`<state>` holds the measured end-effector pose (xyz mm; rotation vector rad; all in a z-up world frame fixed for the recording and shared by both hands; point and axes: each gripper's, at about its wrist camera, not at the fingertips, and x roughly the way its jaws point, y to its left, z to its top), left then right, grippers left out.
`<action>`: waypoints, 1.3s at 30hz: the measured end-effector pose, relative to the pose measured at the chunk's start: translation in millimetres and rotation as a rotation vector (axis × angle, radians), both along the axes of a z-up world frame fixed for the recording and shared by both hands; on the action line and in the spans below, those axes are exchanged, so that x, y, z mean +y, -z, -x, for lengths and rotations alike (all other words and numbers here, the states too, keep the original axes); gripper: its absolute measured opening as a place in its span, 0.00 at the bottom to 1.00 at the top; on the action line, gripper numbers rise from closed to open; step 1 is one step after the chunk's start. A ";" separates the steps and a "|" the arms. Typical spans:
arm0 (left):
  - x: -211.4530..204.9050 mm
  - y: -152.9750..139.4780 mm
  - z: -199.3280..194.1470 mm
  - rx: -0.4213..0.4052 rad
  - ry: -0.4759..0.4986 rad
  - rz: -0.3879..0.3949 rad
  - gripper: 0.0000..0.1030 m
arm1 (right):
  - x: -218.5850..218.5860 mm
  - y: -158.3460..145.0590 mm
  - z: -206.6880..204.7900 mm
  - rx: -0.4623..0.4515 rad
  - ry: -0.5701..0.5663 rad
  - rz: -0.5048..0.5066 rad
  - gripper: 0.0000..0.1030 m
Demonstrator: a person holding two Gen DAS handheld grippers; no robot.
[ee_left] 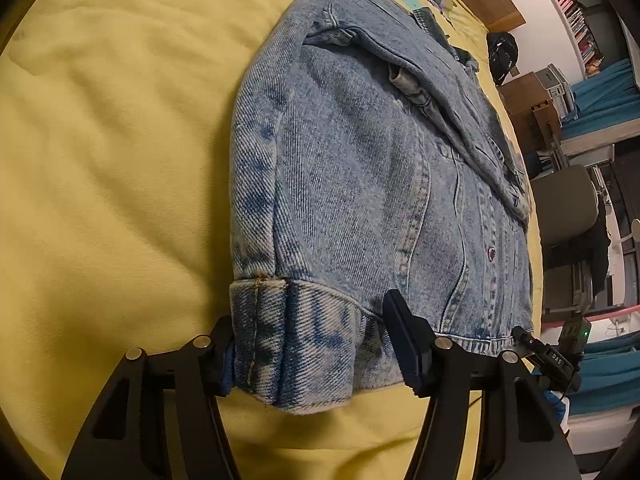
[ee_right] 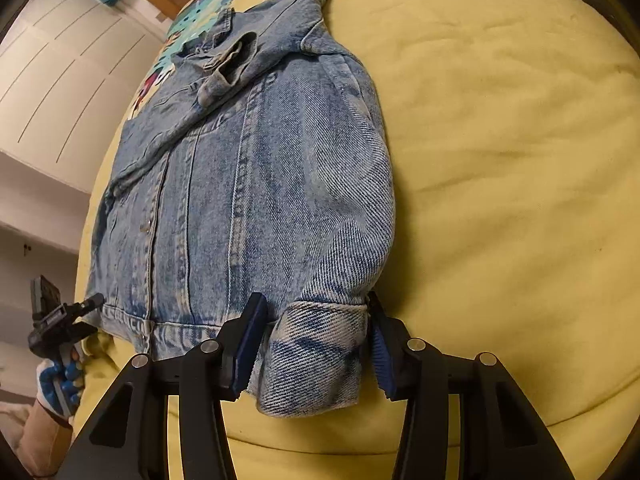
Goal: Fold large clothes
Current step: 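Grasp the denim hem with both grippers, then lift the hem with both grippers and fold it toward the collar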
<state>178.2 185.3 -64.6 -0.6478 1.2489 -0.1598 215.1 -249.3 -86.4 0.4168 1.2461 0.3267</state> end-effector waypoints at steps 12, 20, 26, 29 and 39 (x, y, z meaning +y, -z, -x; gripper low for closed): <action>-2.2 1.8 -2.0 -0.008 0.001 0.004 0.35 | -5.0 0.7 -1.1 0.000 0.000 -0.042 0.29; -3.9 1.5 -3.4 -0.012 0.009 0.008 0.32 | -5.4 0.8 -1.1 0.002 -0.017 -0.072 0.24; -6.2 2.3 -5.3 0.001 0.016 -0.008 0.32 | -4.7 4.2 -0.7 0.012 -0.022 -0.074 0.26; -8.2 0.5 -5.4 -0.004 0.022 -0.024 0.28 | -4.2 4.3 -1.1 0.015 -0.025 -0.069 0.24; -10.6 -19.0 -4.9 -0.079 0.016 0.013 0.12 | -9.6 -14.0 2.7 -0.044 -0.004 -0.121 0.13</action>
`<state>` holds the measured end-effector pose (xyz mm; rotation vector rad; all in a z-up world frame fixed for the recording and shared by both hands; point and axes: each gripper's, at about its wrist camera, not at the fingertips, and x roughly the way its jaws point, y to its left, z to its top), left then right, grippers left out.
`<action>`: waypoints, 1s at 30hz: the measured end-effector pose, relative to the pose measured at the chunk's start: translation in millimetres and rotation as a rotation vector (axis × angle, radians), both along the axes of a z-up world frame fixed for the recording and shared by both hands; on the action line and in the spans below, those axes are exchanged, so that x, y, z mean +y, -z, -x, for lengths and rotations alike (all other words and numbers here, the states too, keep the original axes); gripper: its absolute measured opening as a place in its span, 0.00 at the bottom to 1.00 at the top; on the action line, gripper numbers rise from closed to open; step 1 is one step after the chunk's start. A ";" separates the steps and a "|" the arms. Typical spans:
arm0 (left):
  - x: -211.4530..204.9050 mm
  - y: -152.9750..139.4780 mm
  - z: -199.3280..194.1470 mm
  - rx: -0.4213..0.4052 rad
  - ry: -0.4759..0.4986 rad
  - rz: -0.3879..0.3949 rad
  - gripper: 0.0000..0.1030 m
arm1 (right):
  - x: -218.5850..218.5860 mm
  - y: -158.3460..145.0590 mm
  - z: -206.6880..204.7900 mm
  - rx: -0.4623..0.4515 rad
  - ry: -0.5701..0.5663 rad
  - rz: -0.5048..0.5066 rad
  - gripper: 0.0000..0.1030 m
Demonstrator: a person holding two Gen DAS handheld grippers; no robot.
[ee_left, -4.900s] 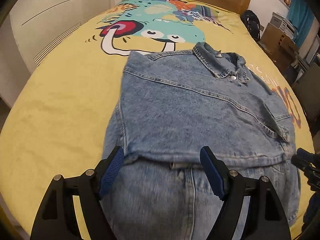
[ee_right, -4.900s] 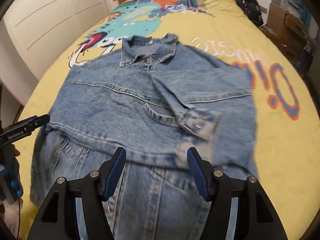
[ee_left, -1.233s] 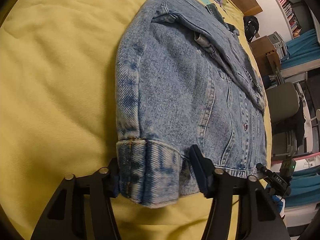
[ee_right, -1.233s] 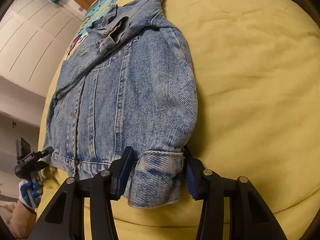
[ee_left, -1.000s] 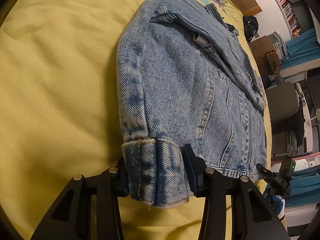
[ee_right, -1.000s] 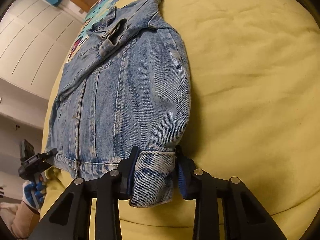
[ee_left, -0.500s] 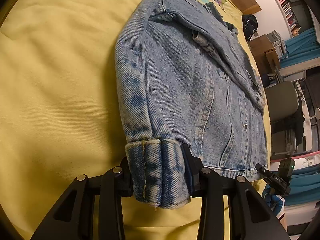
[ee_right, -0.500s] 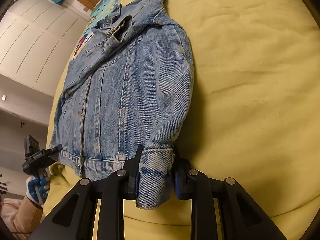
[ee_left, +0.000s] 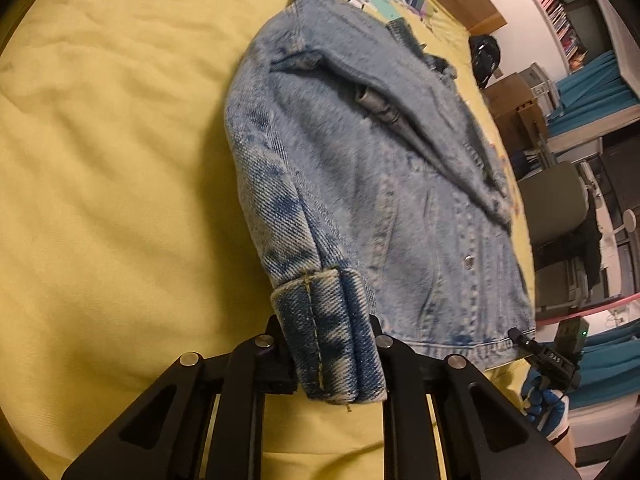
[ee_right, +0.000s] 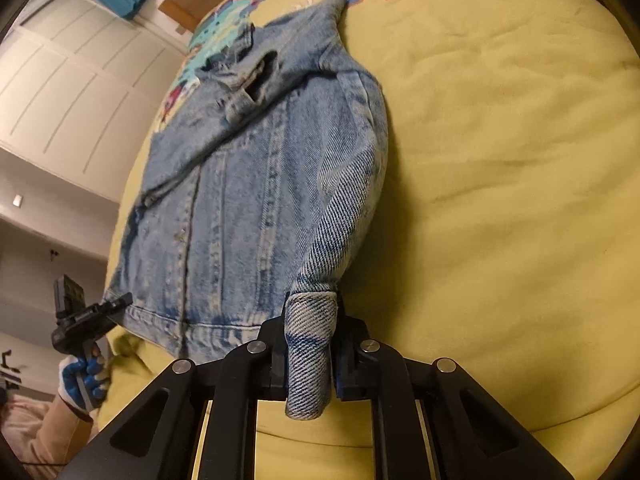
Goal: Fold large clothes
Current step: 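Lift the hem with both grippers and fold it toward the collar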
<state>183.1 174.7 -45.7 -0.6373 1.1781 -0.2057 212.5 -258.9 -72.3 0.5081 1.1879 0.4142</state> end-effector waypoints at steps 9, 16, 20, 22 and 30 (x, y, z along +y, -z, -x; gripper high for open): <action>-1.5 -38.6 -18.2 -0.118 -0.032 0.077 0.08 | -7.9 -31.3 -10.7 -0.080 0.035 -0.089 0.12; 7.0 -69.3 -45.1 -0.208 -0.059 0.123 0.08 | -9.6 -64.9 -31.7 -0.156 0.055 -0.136 0.12; 15.8 -89.1 -73.3 -0.259 -0.068 0.143 0.08 | -13.0 -85.2 -54.2 -0.198 0.075 -0.161 0.12; 21.1 -98.5 -88.8 -0.282 -0.069 0.147 0.08 | -13.6 -97.1 -72.4 -0.221 0.085 -0.168 0.12; 27.8 -126.8 -165.4 -0.360 -0.077 0.150 0.08 | -8.4 -132.3 -151.9 -0.274 0.133 -0.194 0.12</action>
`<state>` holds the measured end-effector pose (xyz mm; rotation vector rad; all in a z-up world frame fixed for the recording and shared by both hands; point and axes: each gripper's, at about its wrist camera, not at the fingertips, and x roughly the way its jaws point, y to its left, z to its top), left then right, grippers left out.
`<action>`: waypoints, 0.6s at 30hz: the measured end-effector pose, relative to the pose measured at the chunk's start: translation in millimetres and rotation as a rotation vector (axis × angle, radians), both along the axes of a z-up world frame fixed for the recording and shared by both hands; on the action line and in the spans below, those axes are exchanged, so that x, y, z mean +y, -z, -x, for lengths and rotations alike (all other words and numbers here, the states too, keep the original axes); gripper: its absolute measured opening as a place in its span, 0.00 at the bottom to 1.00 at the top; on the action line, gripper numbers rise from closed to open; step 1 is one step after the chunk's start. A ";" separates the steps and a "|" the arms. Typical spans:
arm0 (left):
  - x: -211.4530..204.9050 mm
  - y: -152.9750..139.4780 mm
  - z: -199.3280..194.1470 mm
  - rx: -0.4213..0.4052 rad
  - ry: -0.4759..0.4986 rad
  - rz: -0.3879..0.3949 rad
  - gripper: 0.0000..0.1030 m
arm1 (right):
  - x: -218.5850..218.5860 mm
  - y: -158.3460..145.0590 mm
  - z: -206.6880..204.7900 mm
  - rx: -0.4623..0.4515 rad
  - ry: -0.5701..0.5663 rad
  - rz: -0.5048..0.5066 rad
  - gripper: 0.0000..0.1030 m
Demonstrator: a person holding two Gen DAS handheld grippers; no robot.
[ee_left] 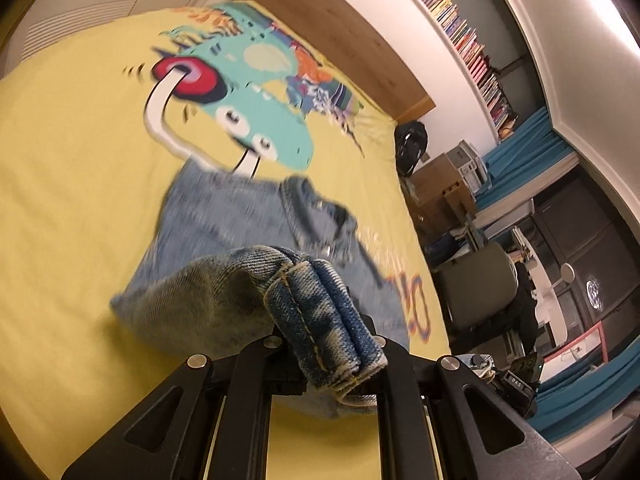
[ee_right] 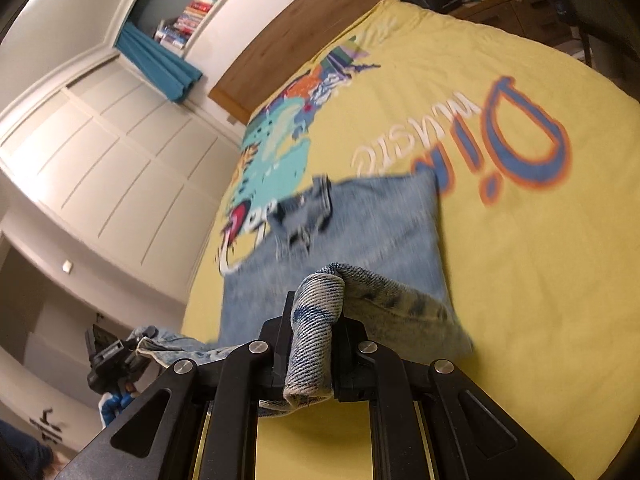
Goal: Fold large clothes
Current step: 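Lift the hem with both grippers and fold it toward the collar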
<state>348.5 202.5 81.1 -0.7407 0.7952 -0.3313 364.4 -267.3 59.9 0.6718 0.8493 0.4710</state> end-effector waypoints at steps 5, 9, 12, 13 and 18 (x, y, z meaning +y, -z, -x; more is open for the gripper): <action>2.9 9.8 -56.2 0.028 -0.025 -0.027 0.08 | 4.0 5.4 -57.8 0.026 0.038 -0.003 0.12; 6.0 40.1 -100.0 0.103 -0.047 -0.054 0.08 | 14.0 24.1 -104.6 0.074 0.053 0.040 0.12; 8.6 64.4 -126.9 0.160 -0.059 -0.066 0.08 | 18.5 41.9 -131.5 0.109 0.064 0.058 0.12; 9.4 71.7 -131.7 0.178 -0.061 -0.070 0.08 | 19.9 46.5 -135.8 0.117 0.067 0.063 0.13; 8.2 97.9 -161.7 0.225 -0.062 -0.121 0.11 | 25.1 77.4 -170.7 0.180 0.092 0.090 0.14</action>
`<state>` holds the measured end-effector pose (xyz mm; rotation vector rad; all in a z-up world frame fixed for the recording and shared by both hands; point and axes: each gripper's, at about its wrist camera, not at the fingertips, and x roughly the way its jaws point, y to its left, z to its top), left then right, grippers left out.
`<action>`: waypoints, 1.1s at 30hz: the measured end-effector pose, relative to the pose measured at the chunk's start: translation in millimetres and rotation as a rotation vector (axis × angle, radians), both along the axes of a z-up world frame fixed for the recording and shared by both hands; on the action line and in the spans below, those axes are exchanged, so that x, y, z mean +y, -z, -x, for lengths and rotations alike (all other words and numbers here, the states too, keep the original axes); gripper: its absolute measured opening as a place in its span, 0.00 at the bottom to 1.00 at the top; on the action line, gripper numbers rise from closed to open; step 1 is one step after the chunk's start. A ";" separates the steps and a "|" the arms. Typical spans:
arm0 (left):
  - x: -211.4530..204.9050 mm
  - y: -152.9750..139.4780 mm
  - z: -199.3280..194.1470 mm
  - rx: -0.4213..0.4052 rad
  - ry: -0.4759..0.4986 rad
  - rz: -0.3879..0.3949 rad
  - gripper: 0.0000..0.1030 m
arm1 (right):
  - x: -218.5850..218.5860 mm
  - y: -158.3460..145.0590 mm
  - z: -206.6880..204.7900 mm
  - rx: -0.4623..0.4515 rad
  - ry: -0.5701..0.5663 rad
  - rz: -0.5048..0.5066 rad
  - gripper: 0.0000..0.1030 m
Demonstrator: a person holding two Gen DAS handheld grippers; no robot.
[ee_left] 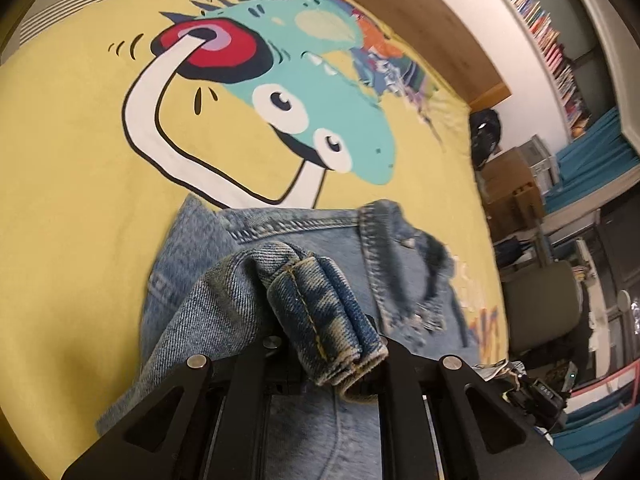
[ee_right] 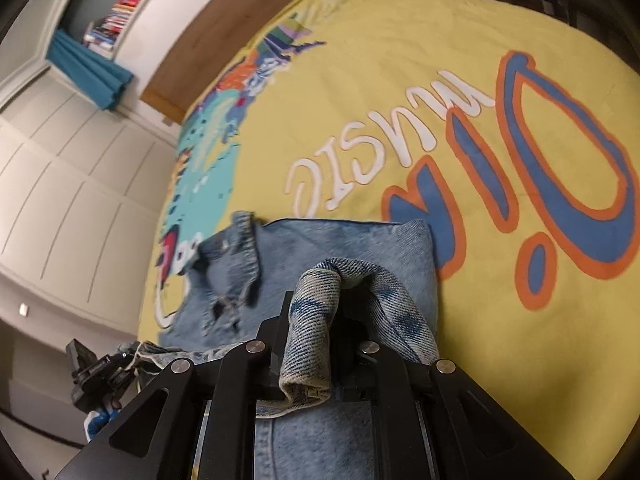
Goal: Fold large clothes
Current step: 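Lift the hem with both grippers and fold it toward the collar, then open both grippers and release the hem onto the jacket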
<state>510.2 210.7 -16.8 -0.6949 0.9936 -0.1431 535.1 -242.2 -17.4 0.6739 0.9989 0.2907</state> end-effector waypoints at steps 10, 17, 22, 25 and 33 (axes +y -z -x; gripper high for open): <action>10.7 24.9 -20.4 0.052 -0.018 0.059 0.26 | 5.9 30.1 -37.7 0.054 0.018 0.017 0.27; 24.4 7.4 -15.5 0.037 -0.029 0.080 0.41 | 5.6 33.3 -36.1 0.060 0.043 0.004 0.55; 32.4 -17.8 -7.7 0.007 -0.052 0.022 0.49 | 4.8 18.6 -32.2 0.043 0.047 0.030 0.59; 29.3 -33.5 -1.4 -0.005 -0.039 -0.062 0.49 | 5.2 1.7 -27.6 0.007 0.041 0.077 0.60; -19.8 -44.5 23.1 -0.031 0.112 -0.222 0.49 | 47.1 -36.8 -3.3 -0.097 -0.118 0.243 0.61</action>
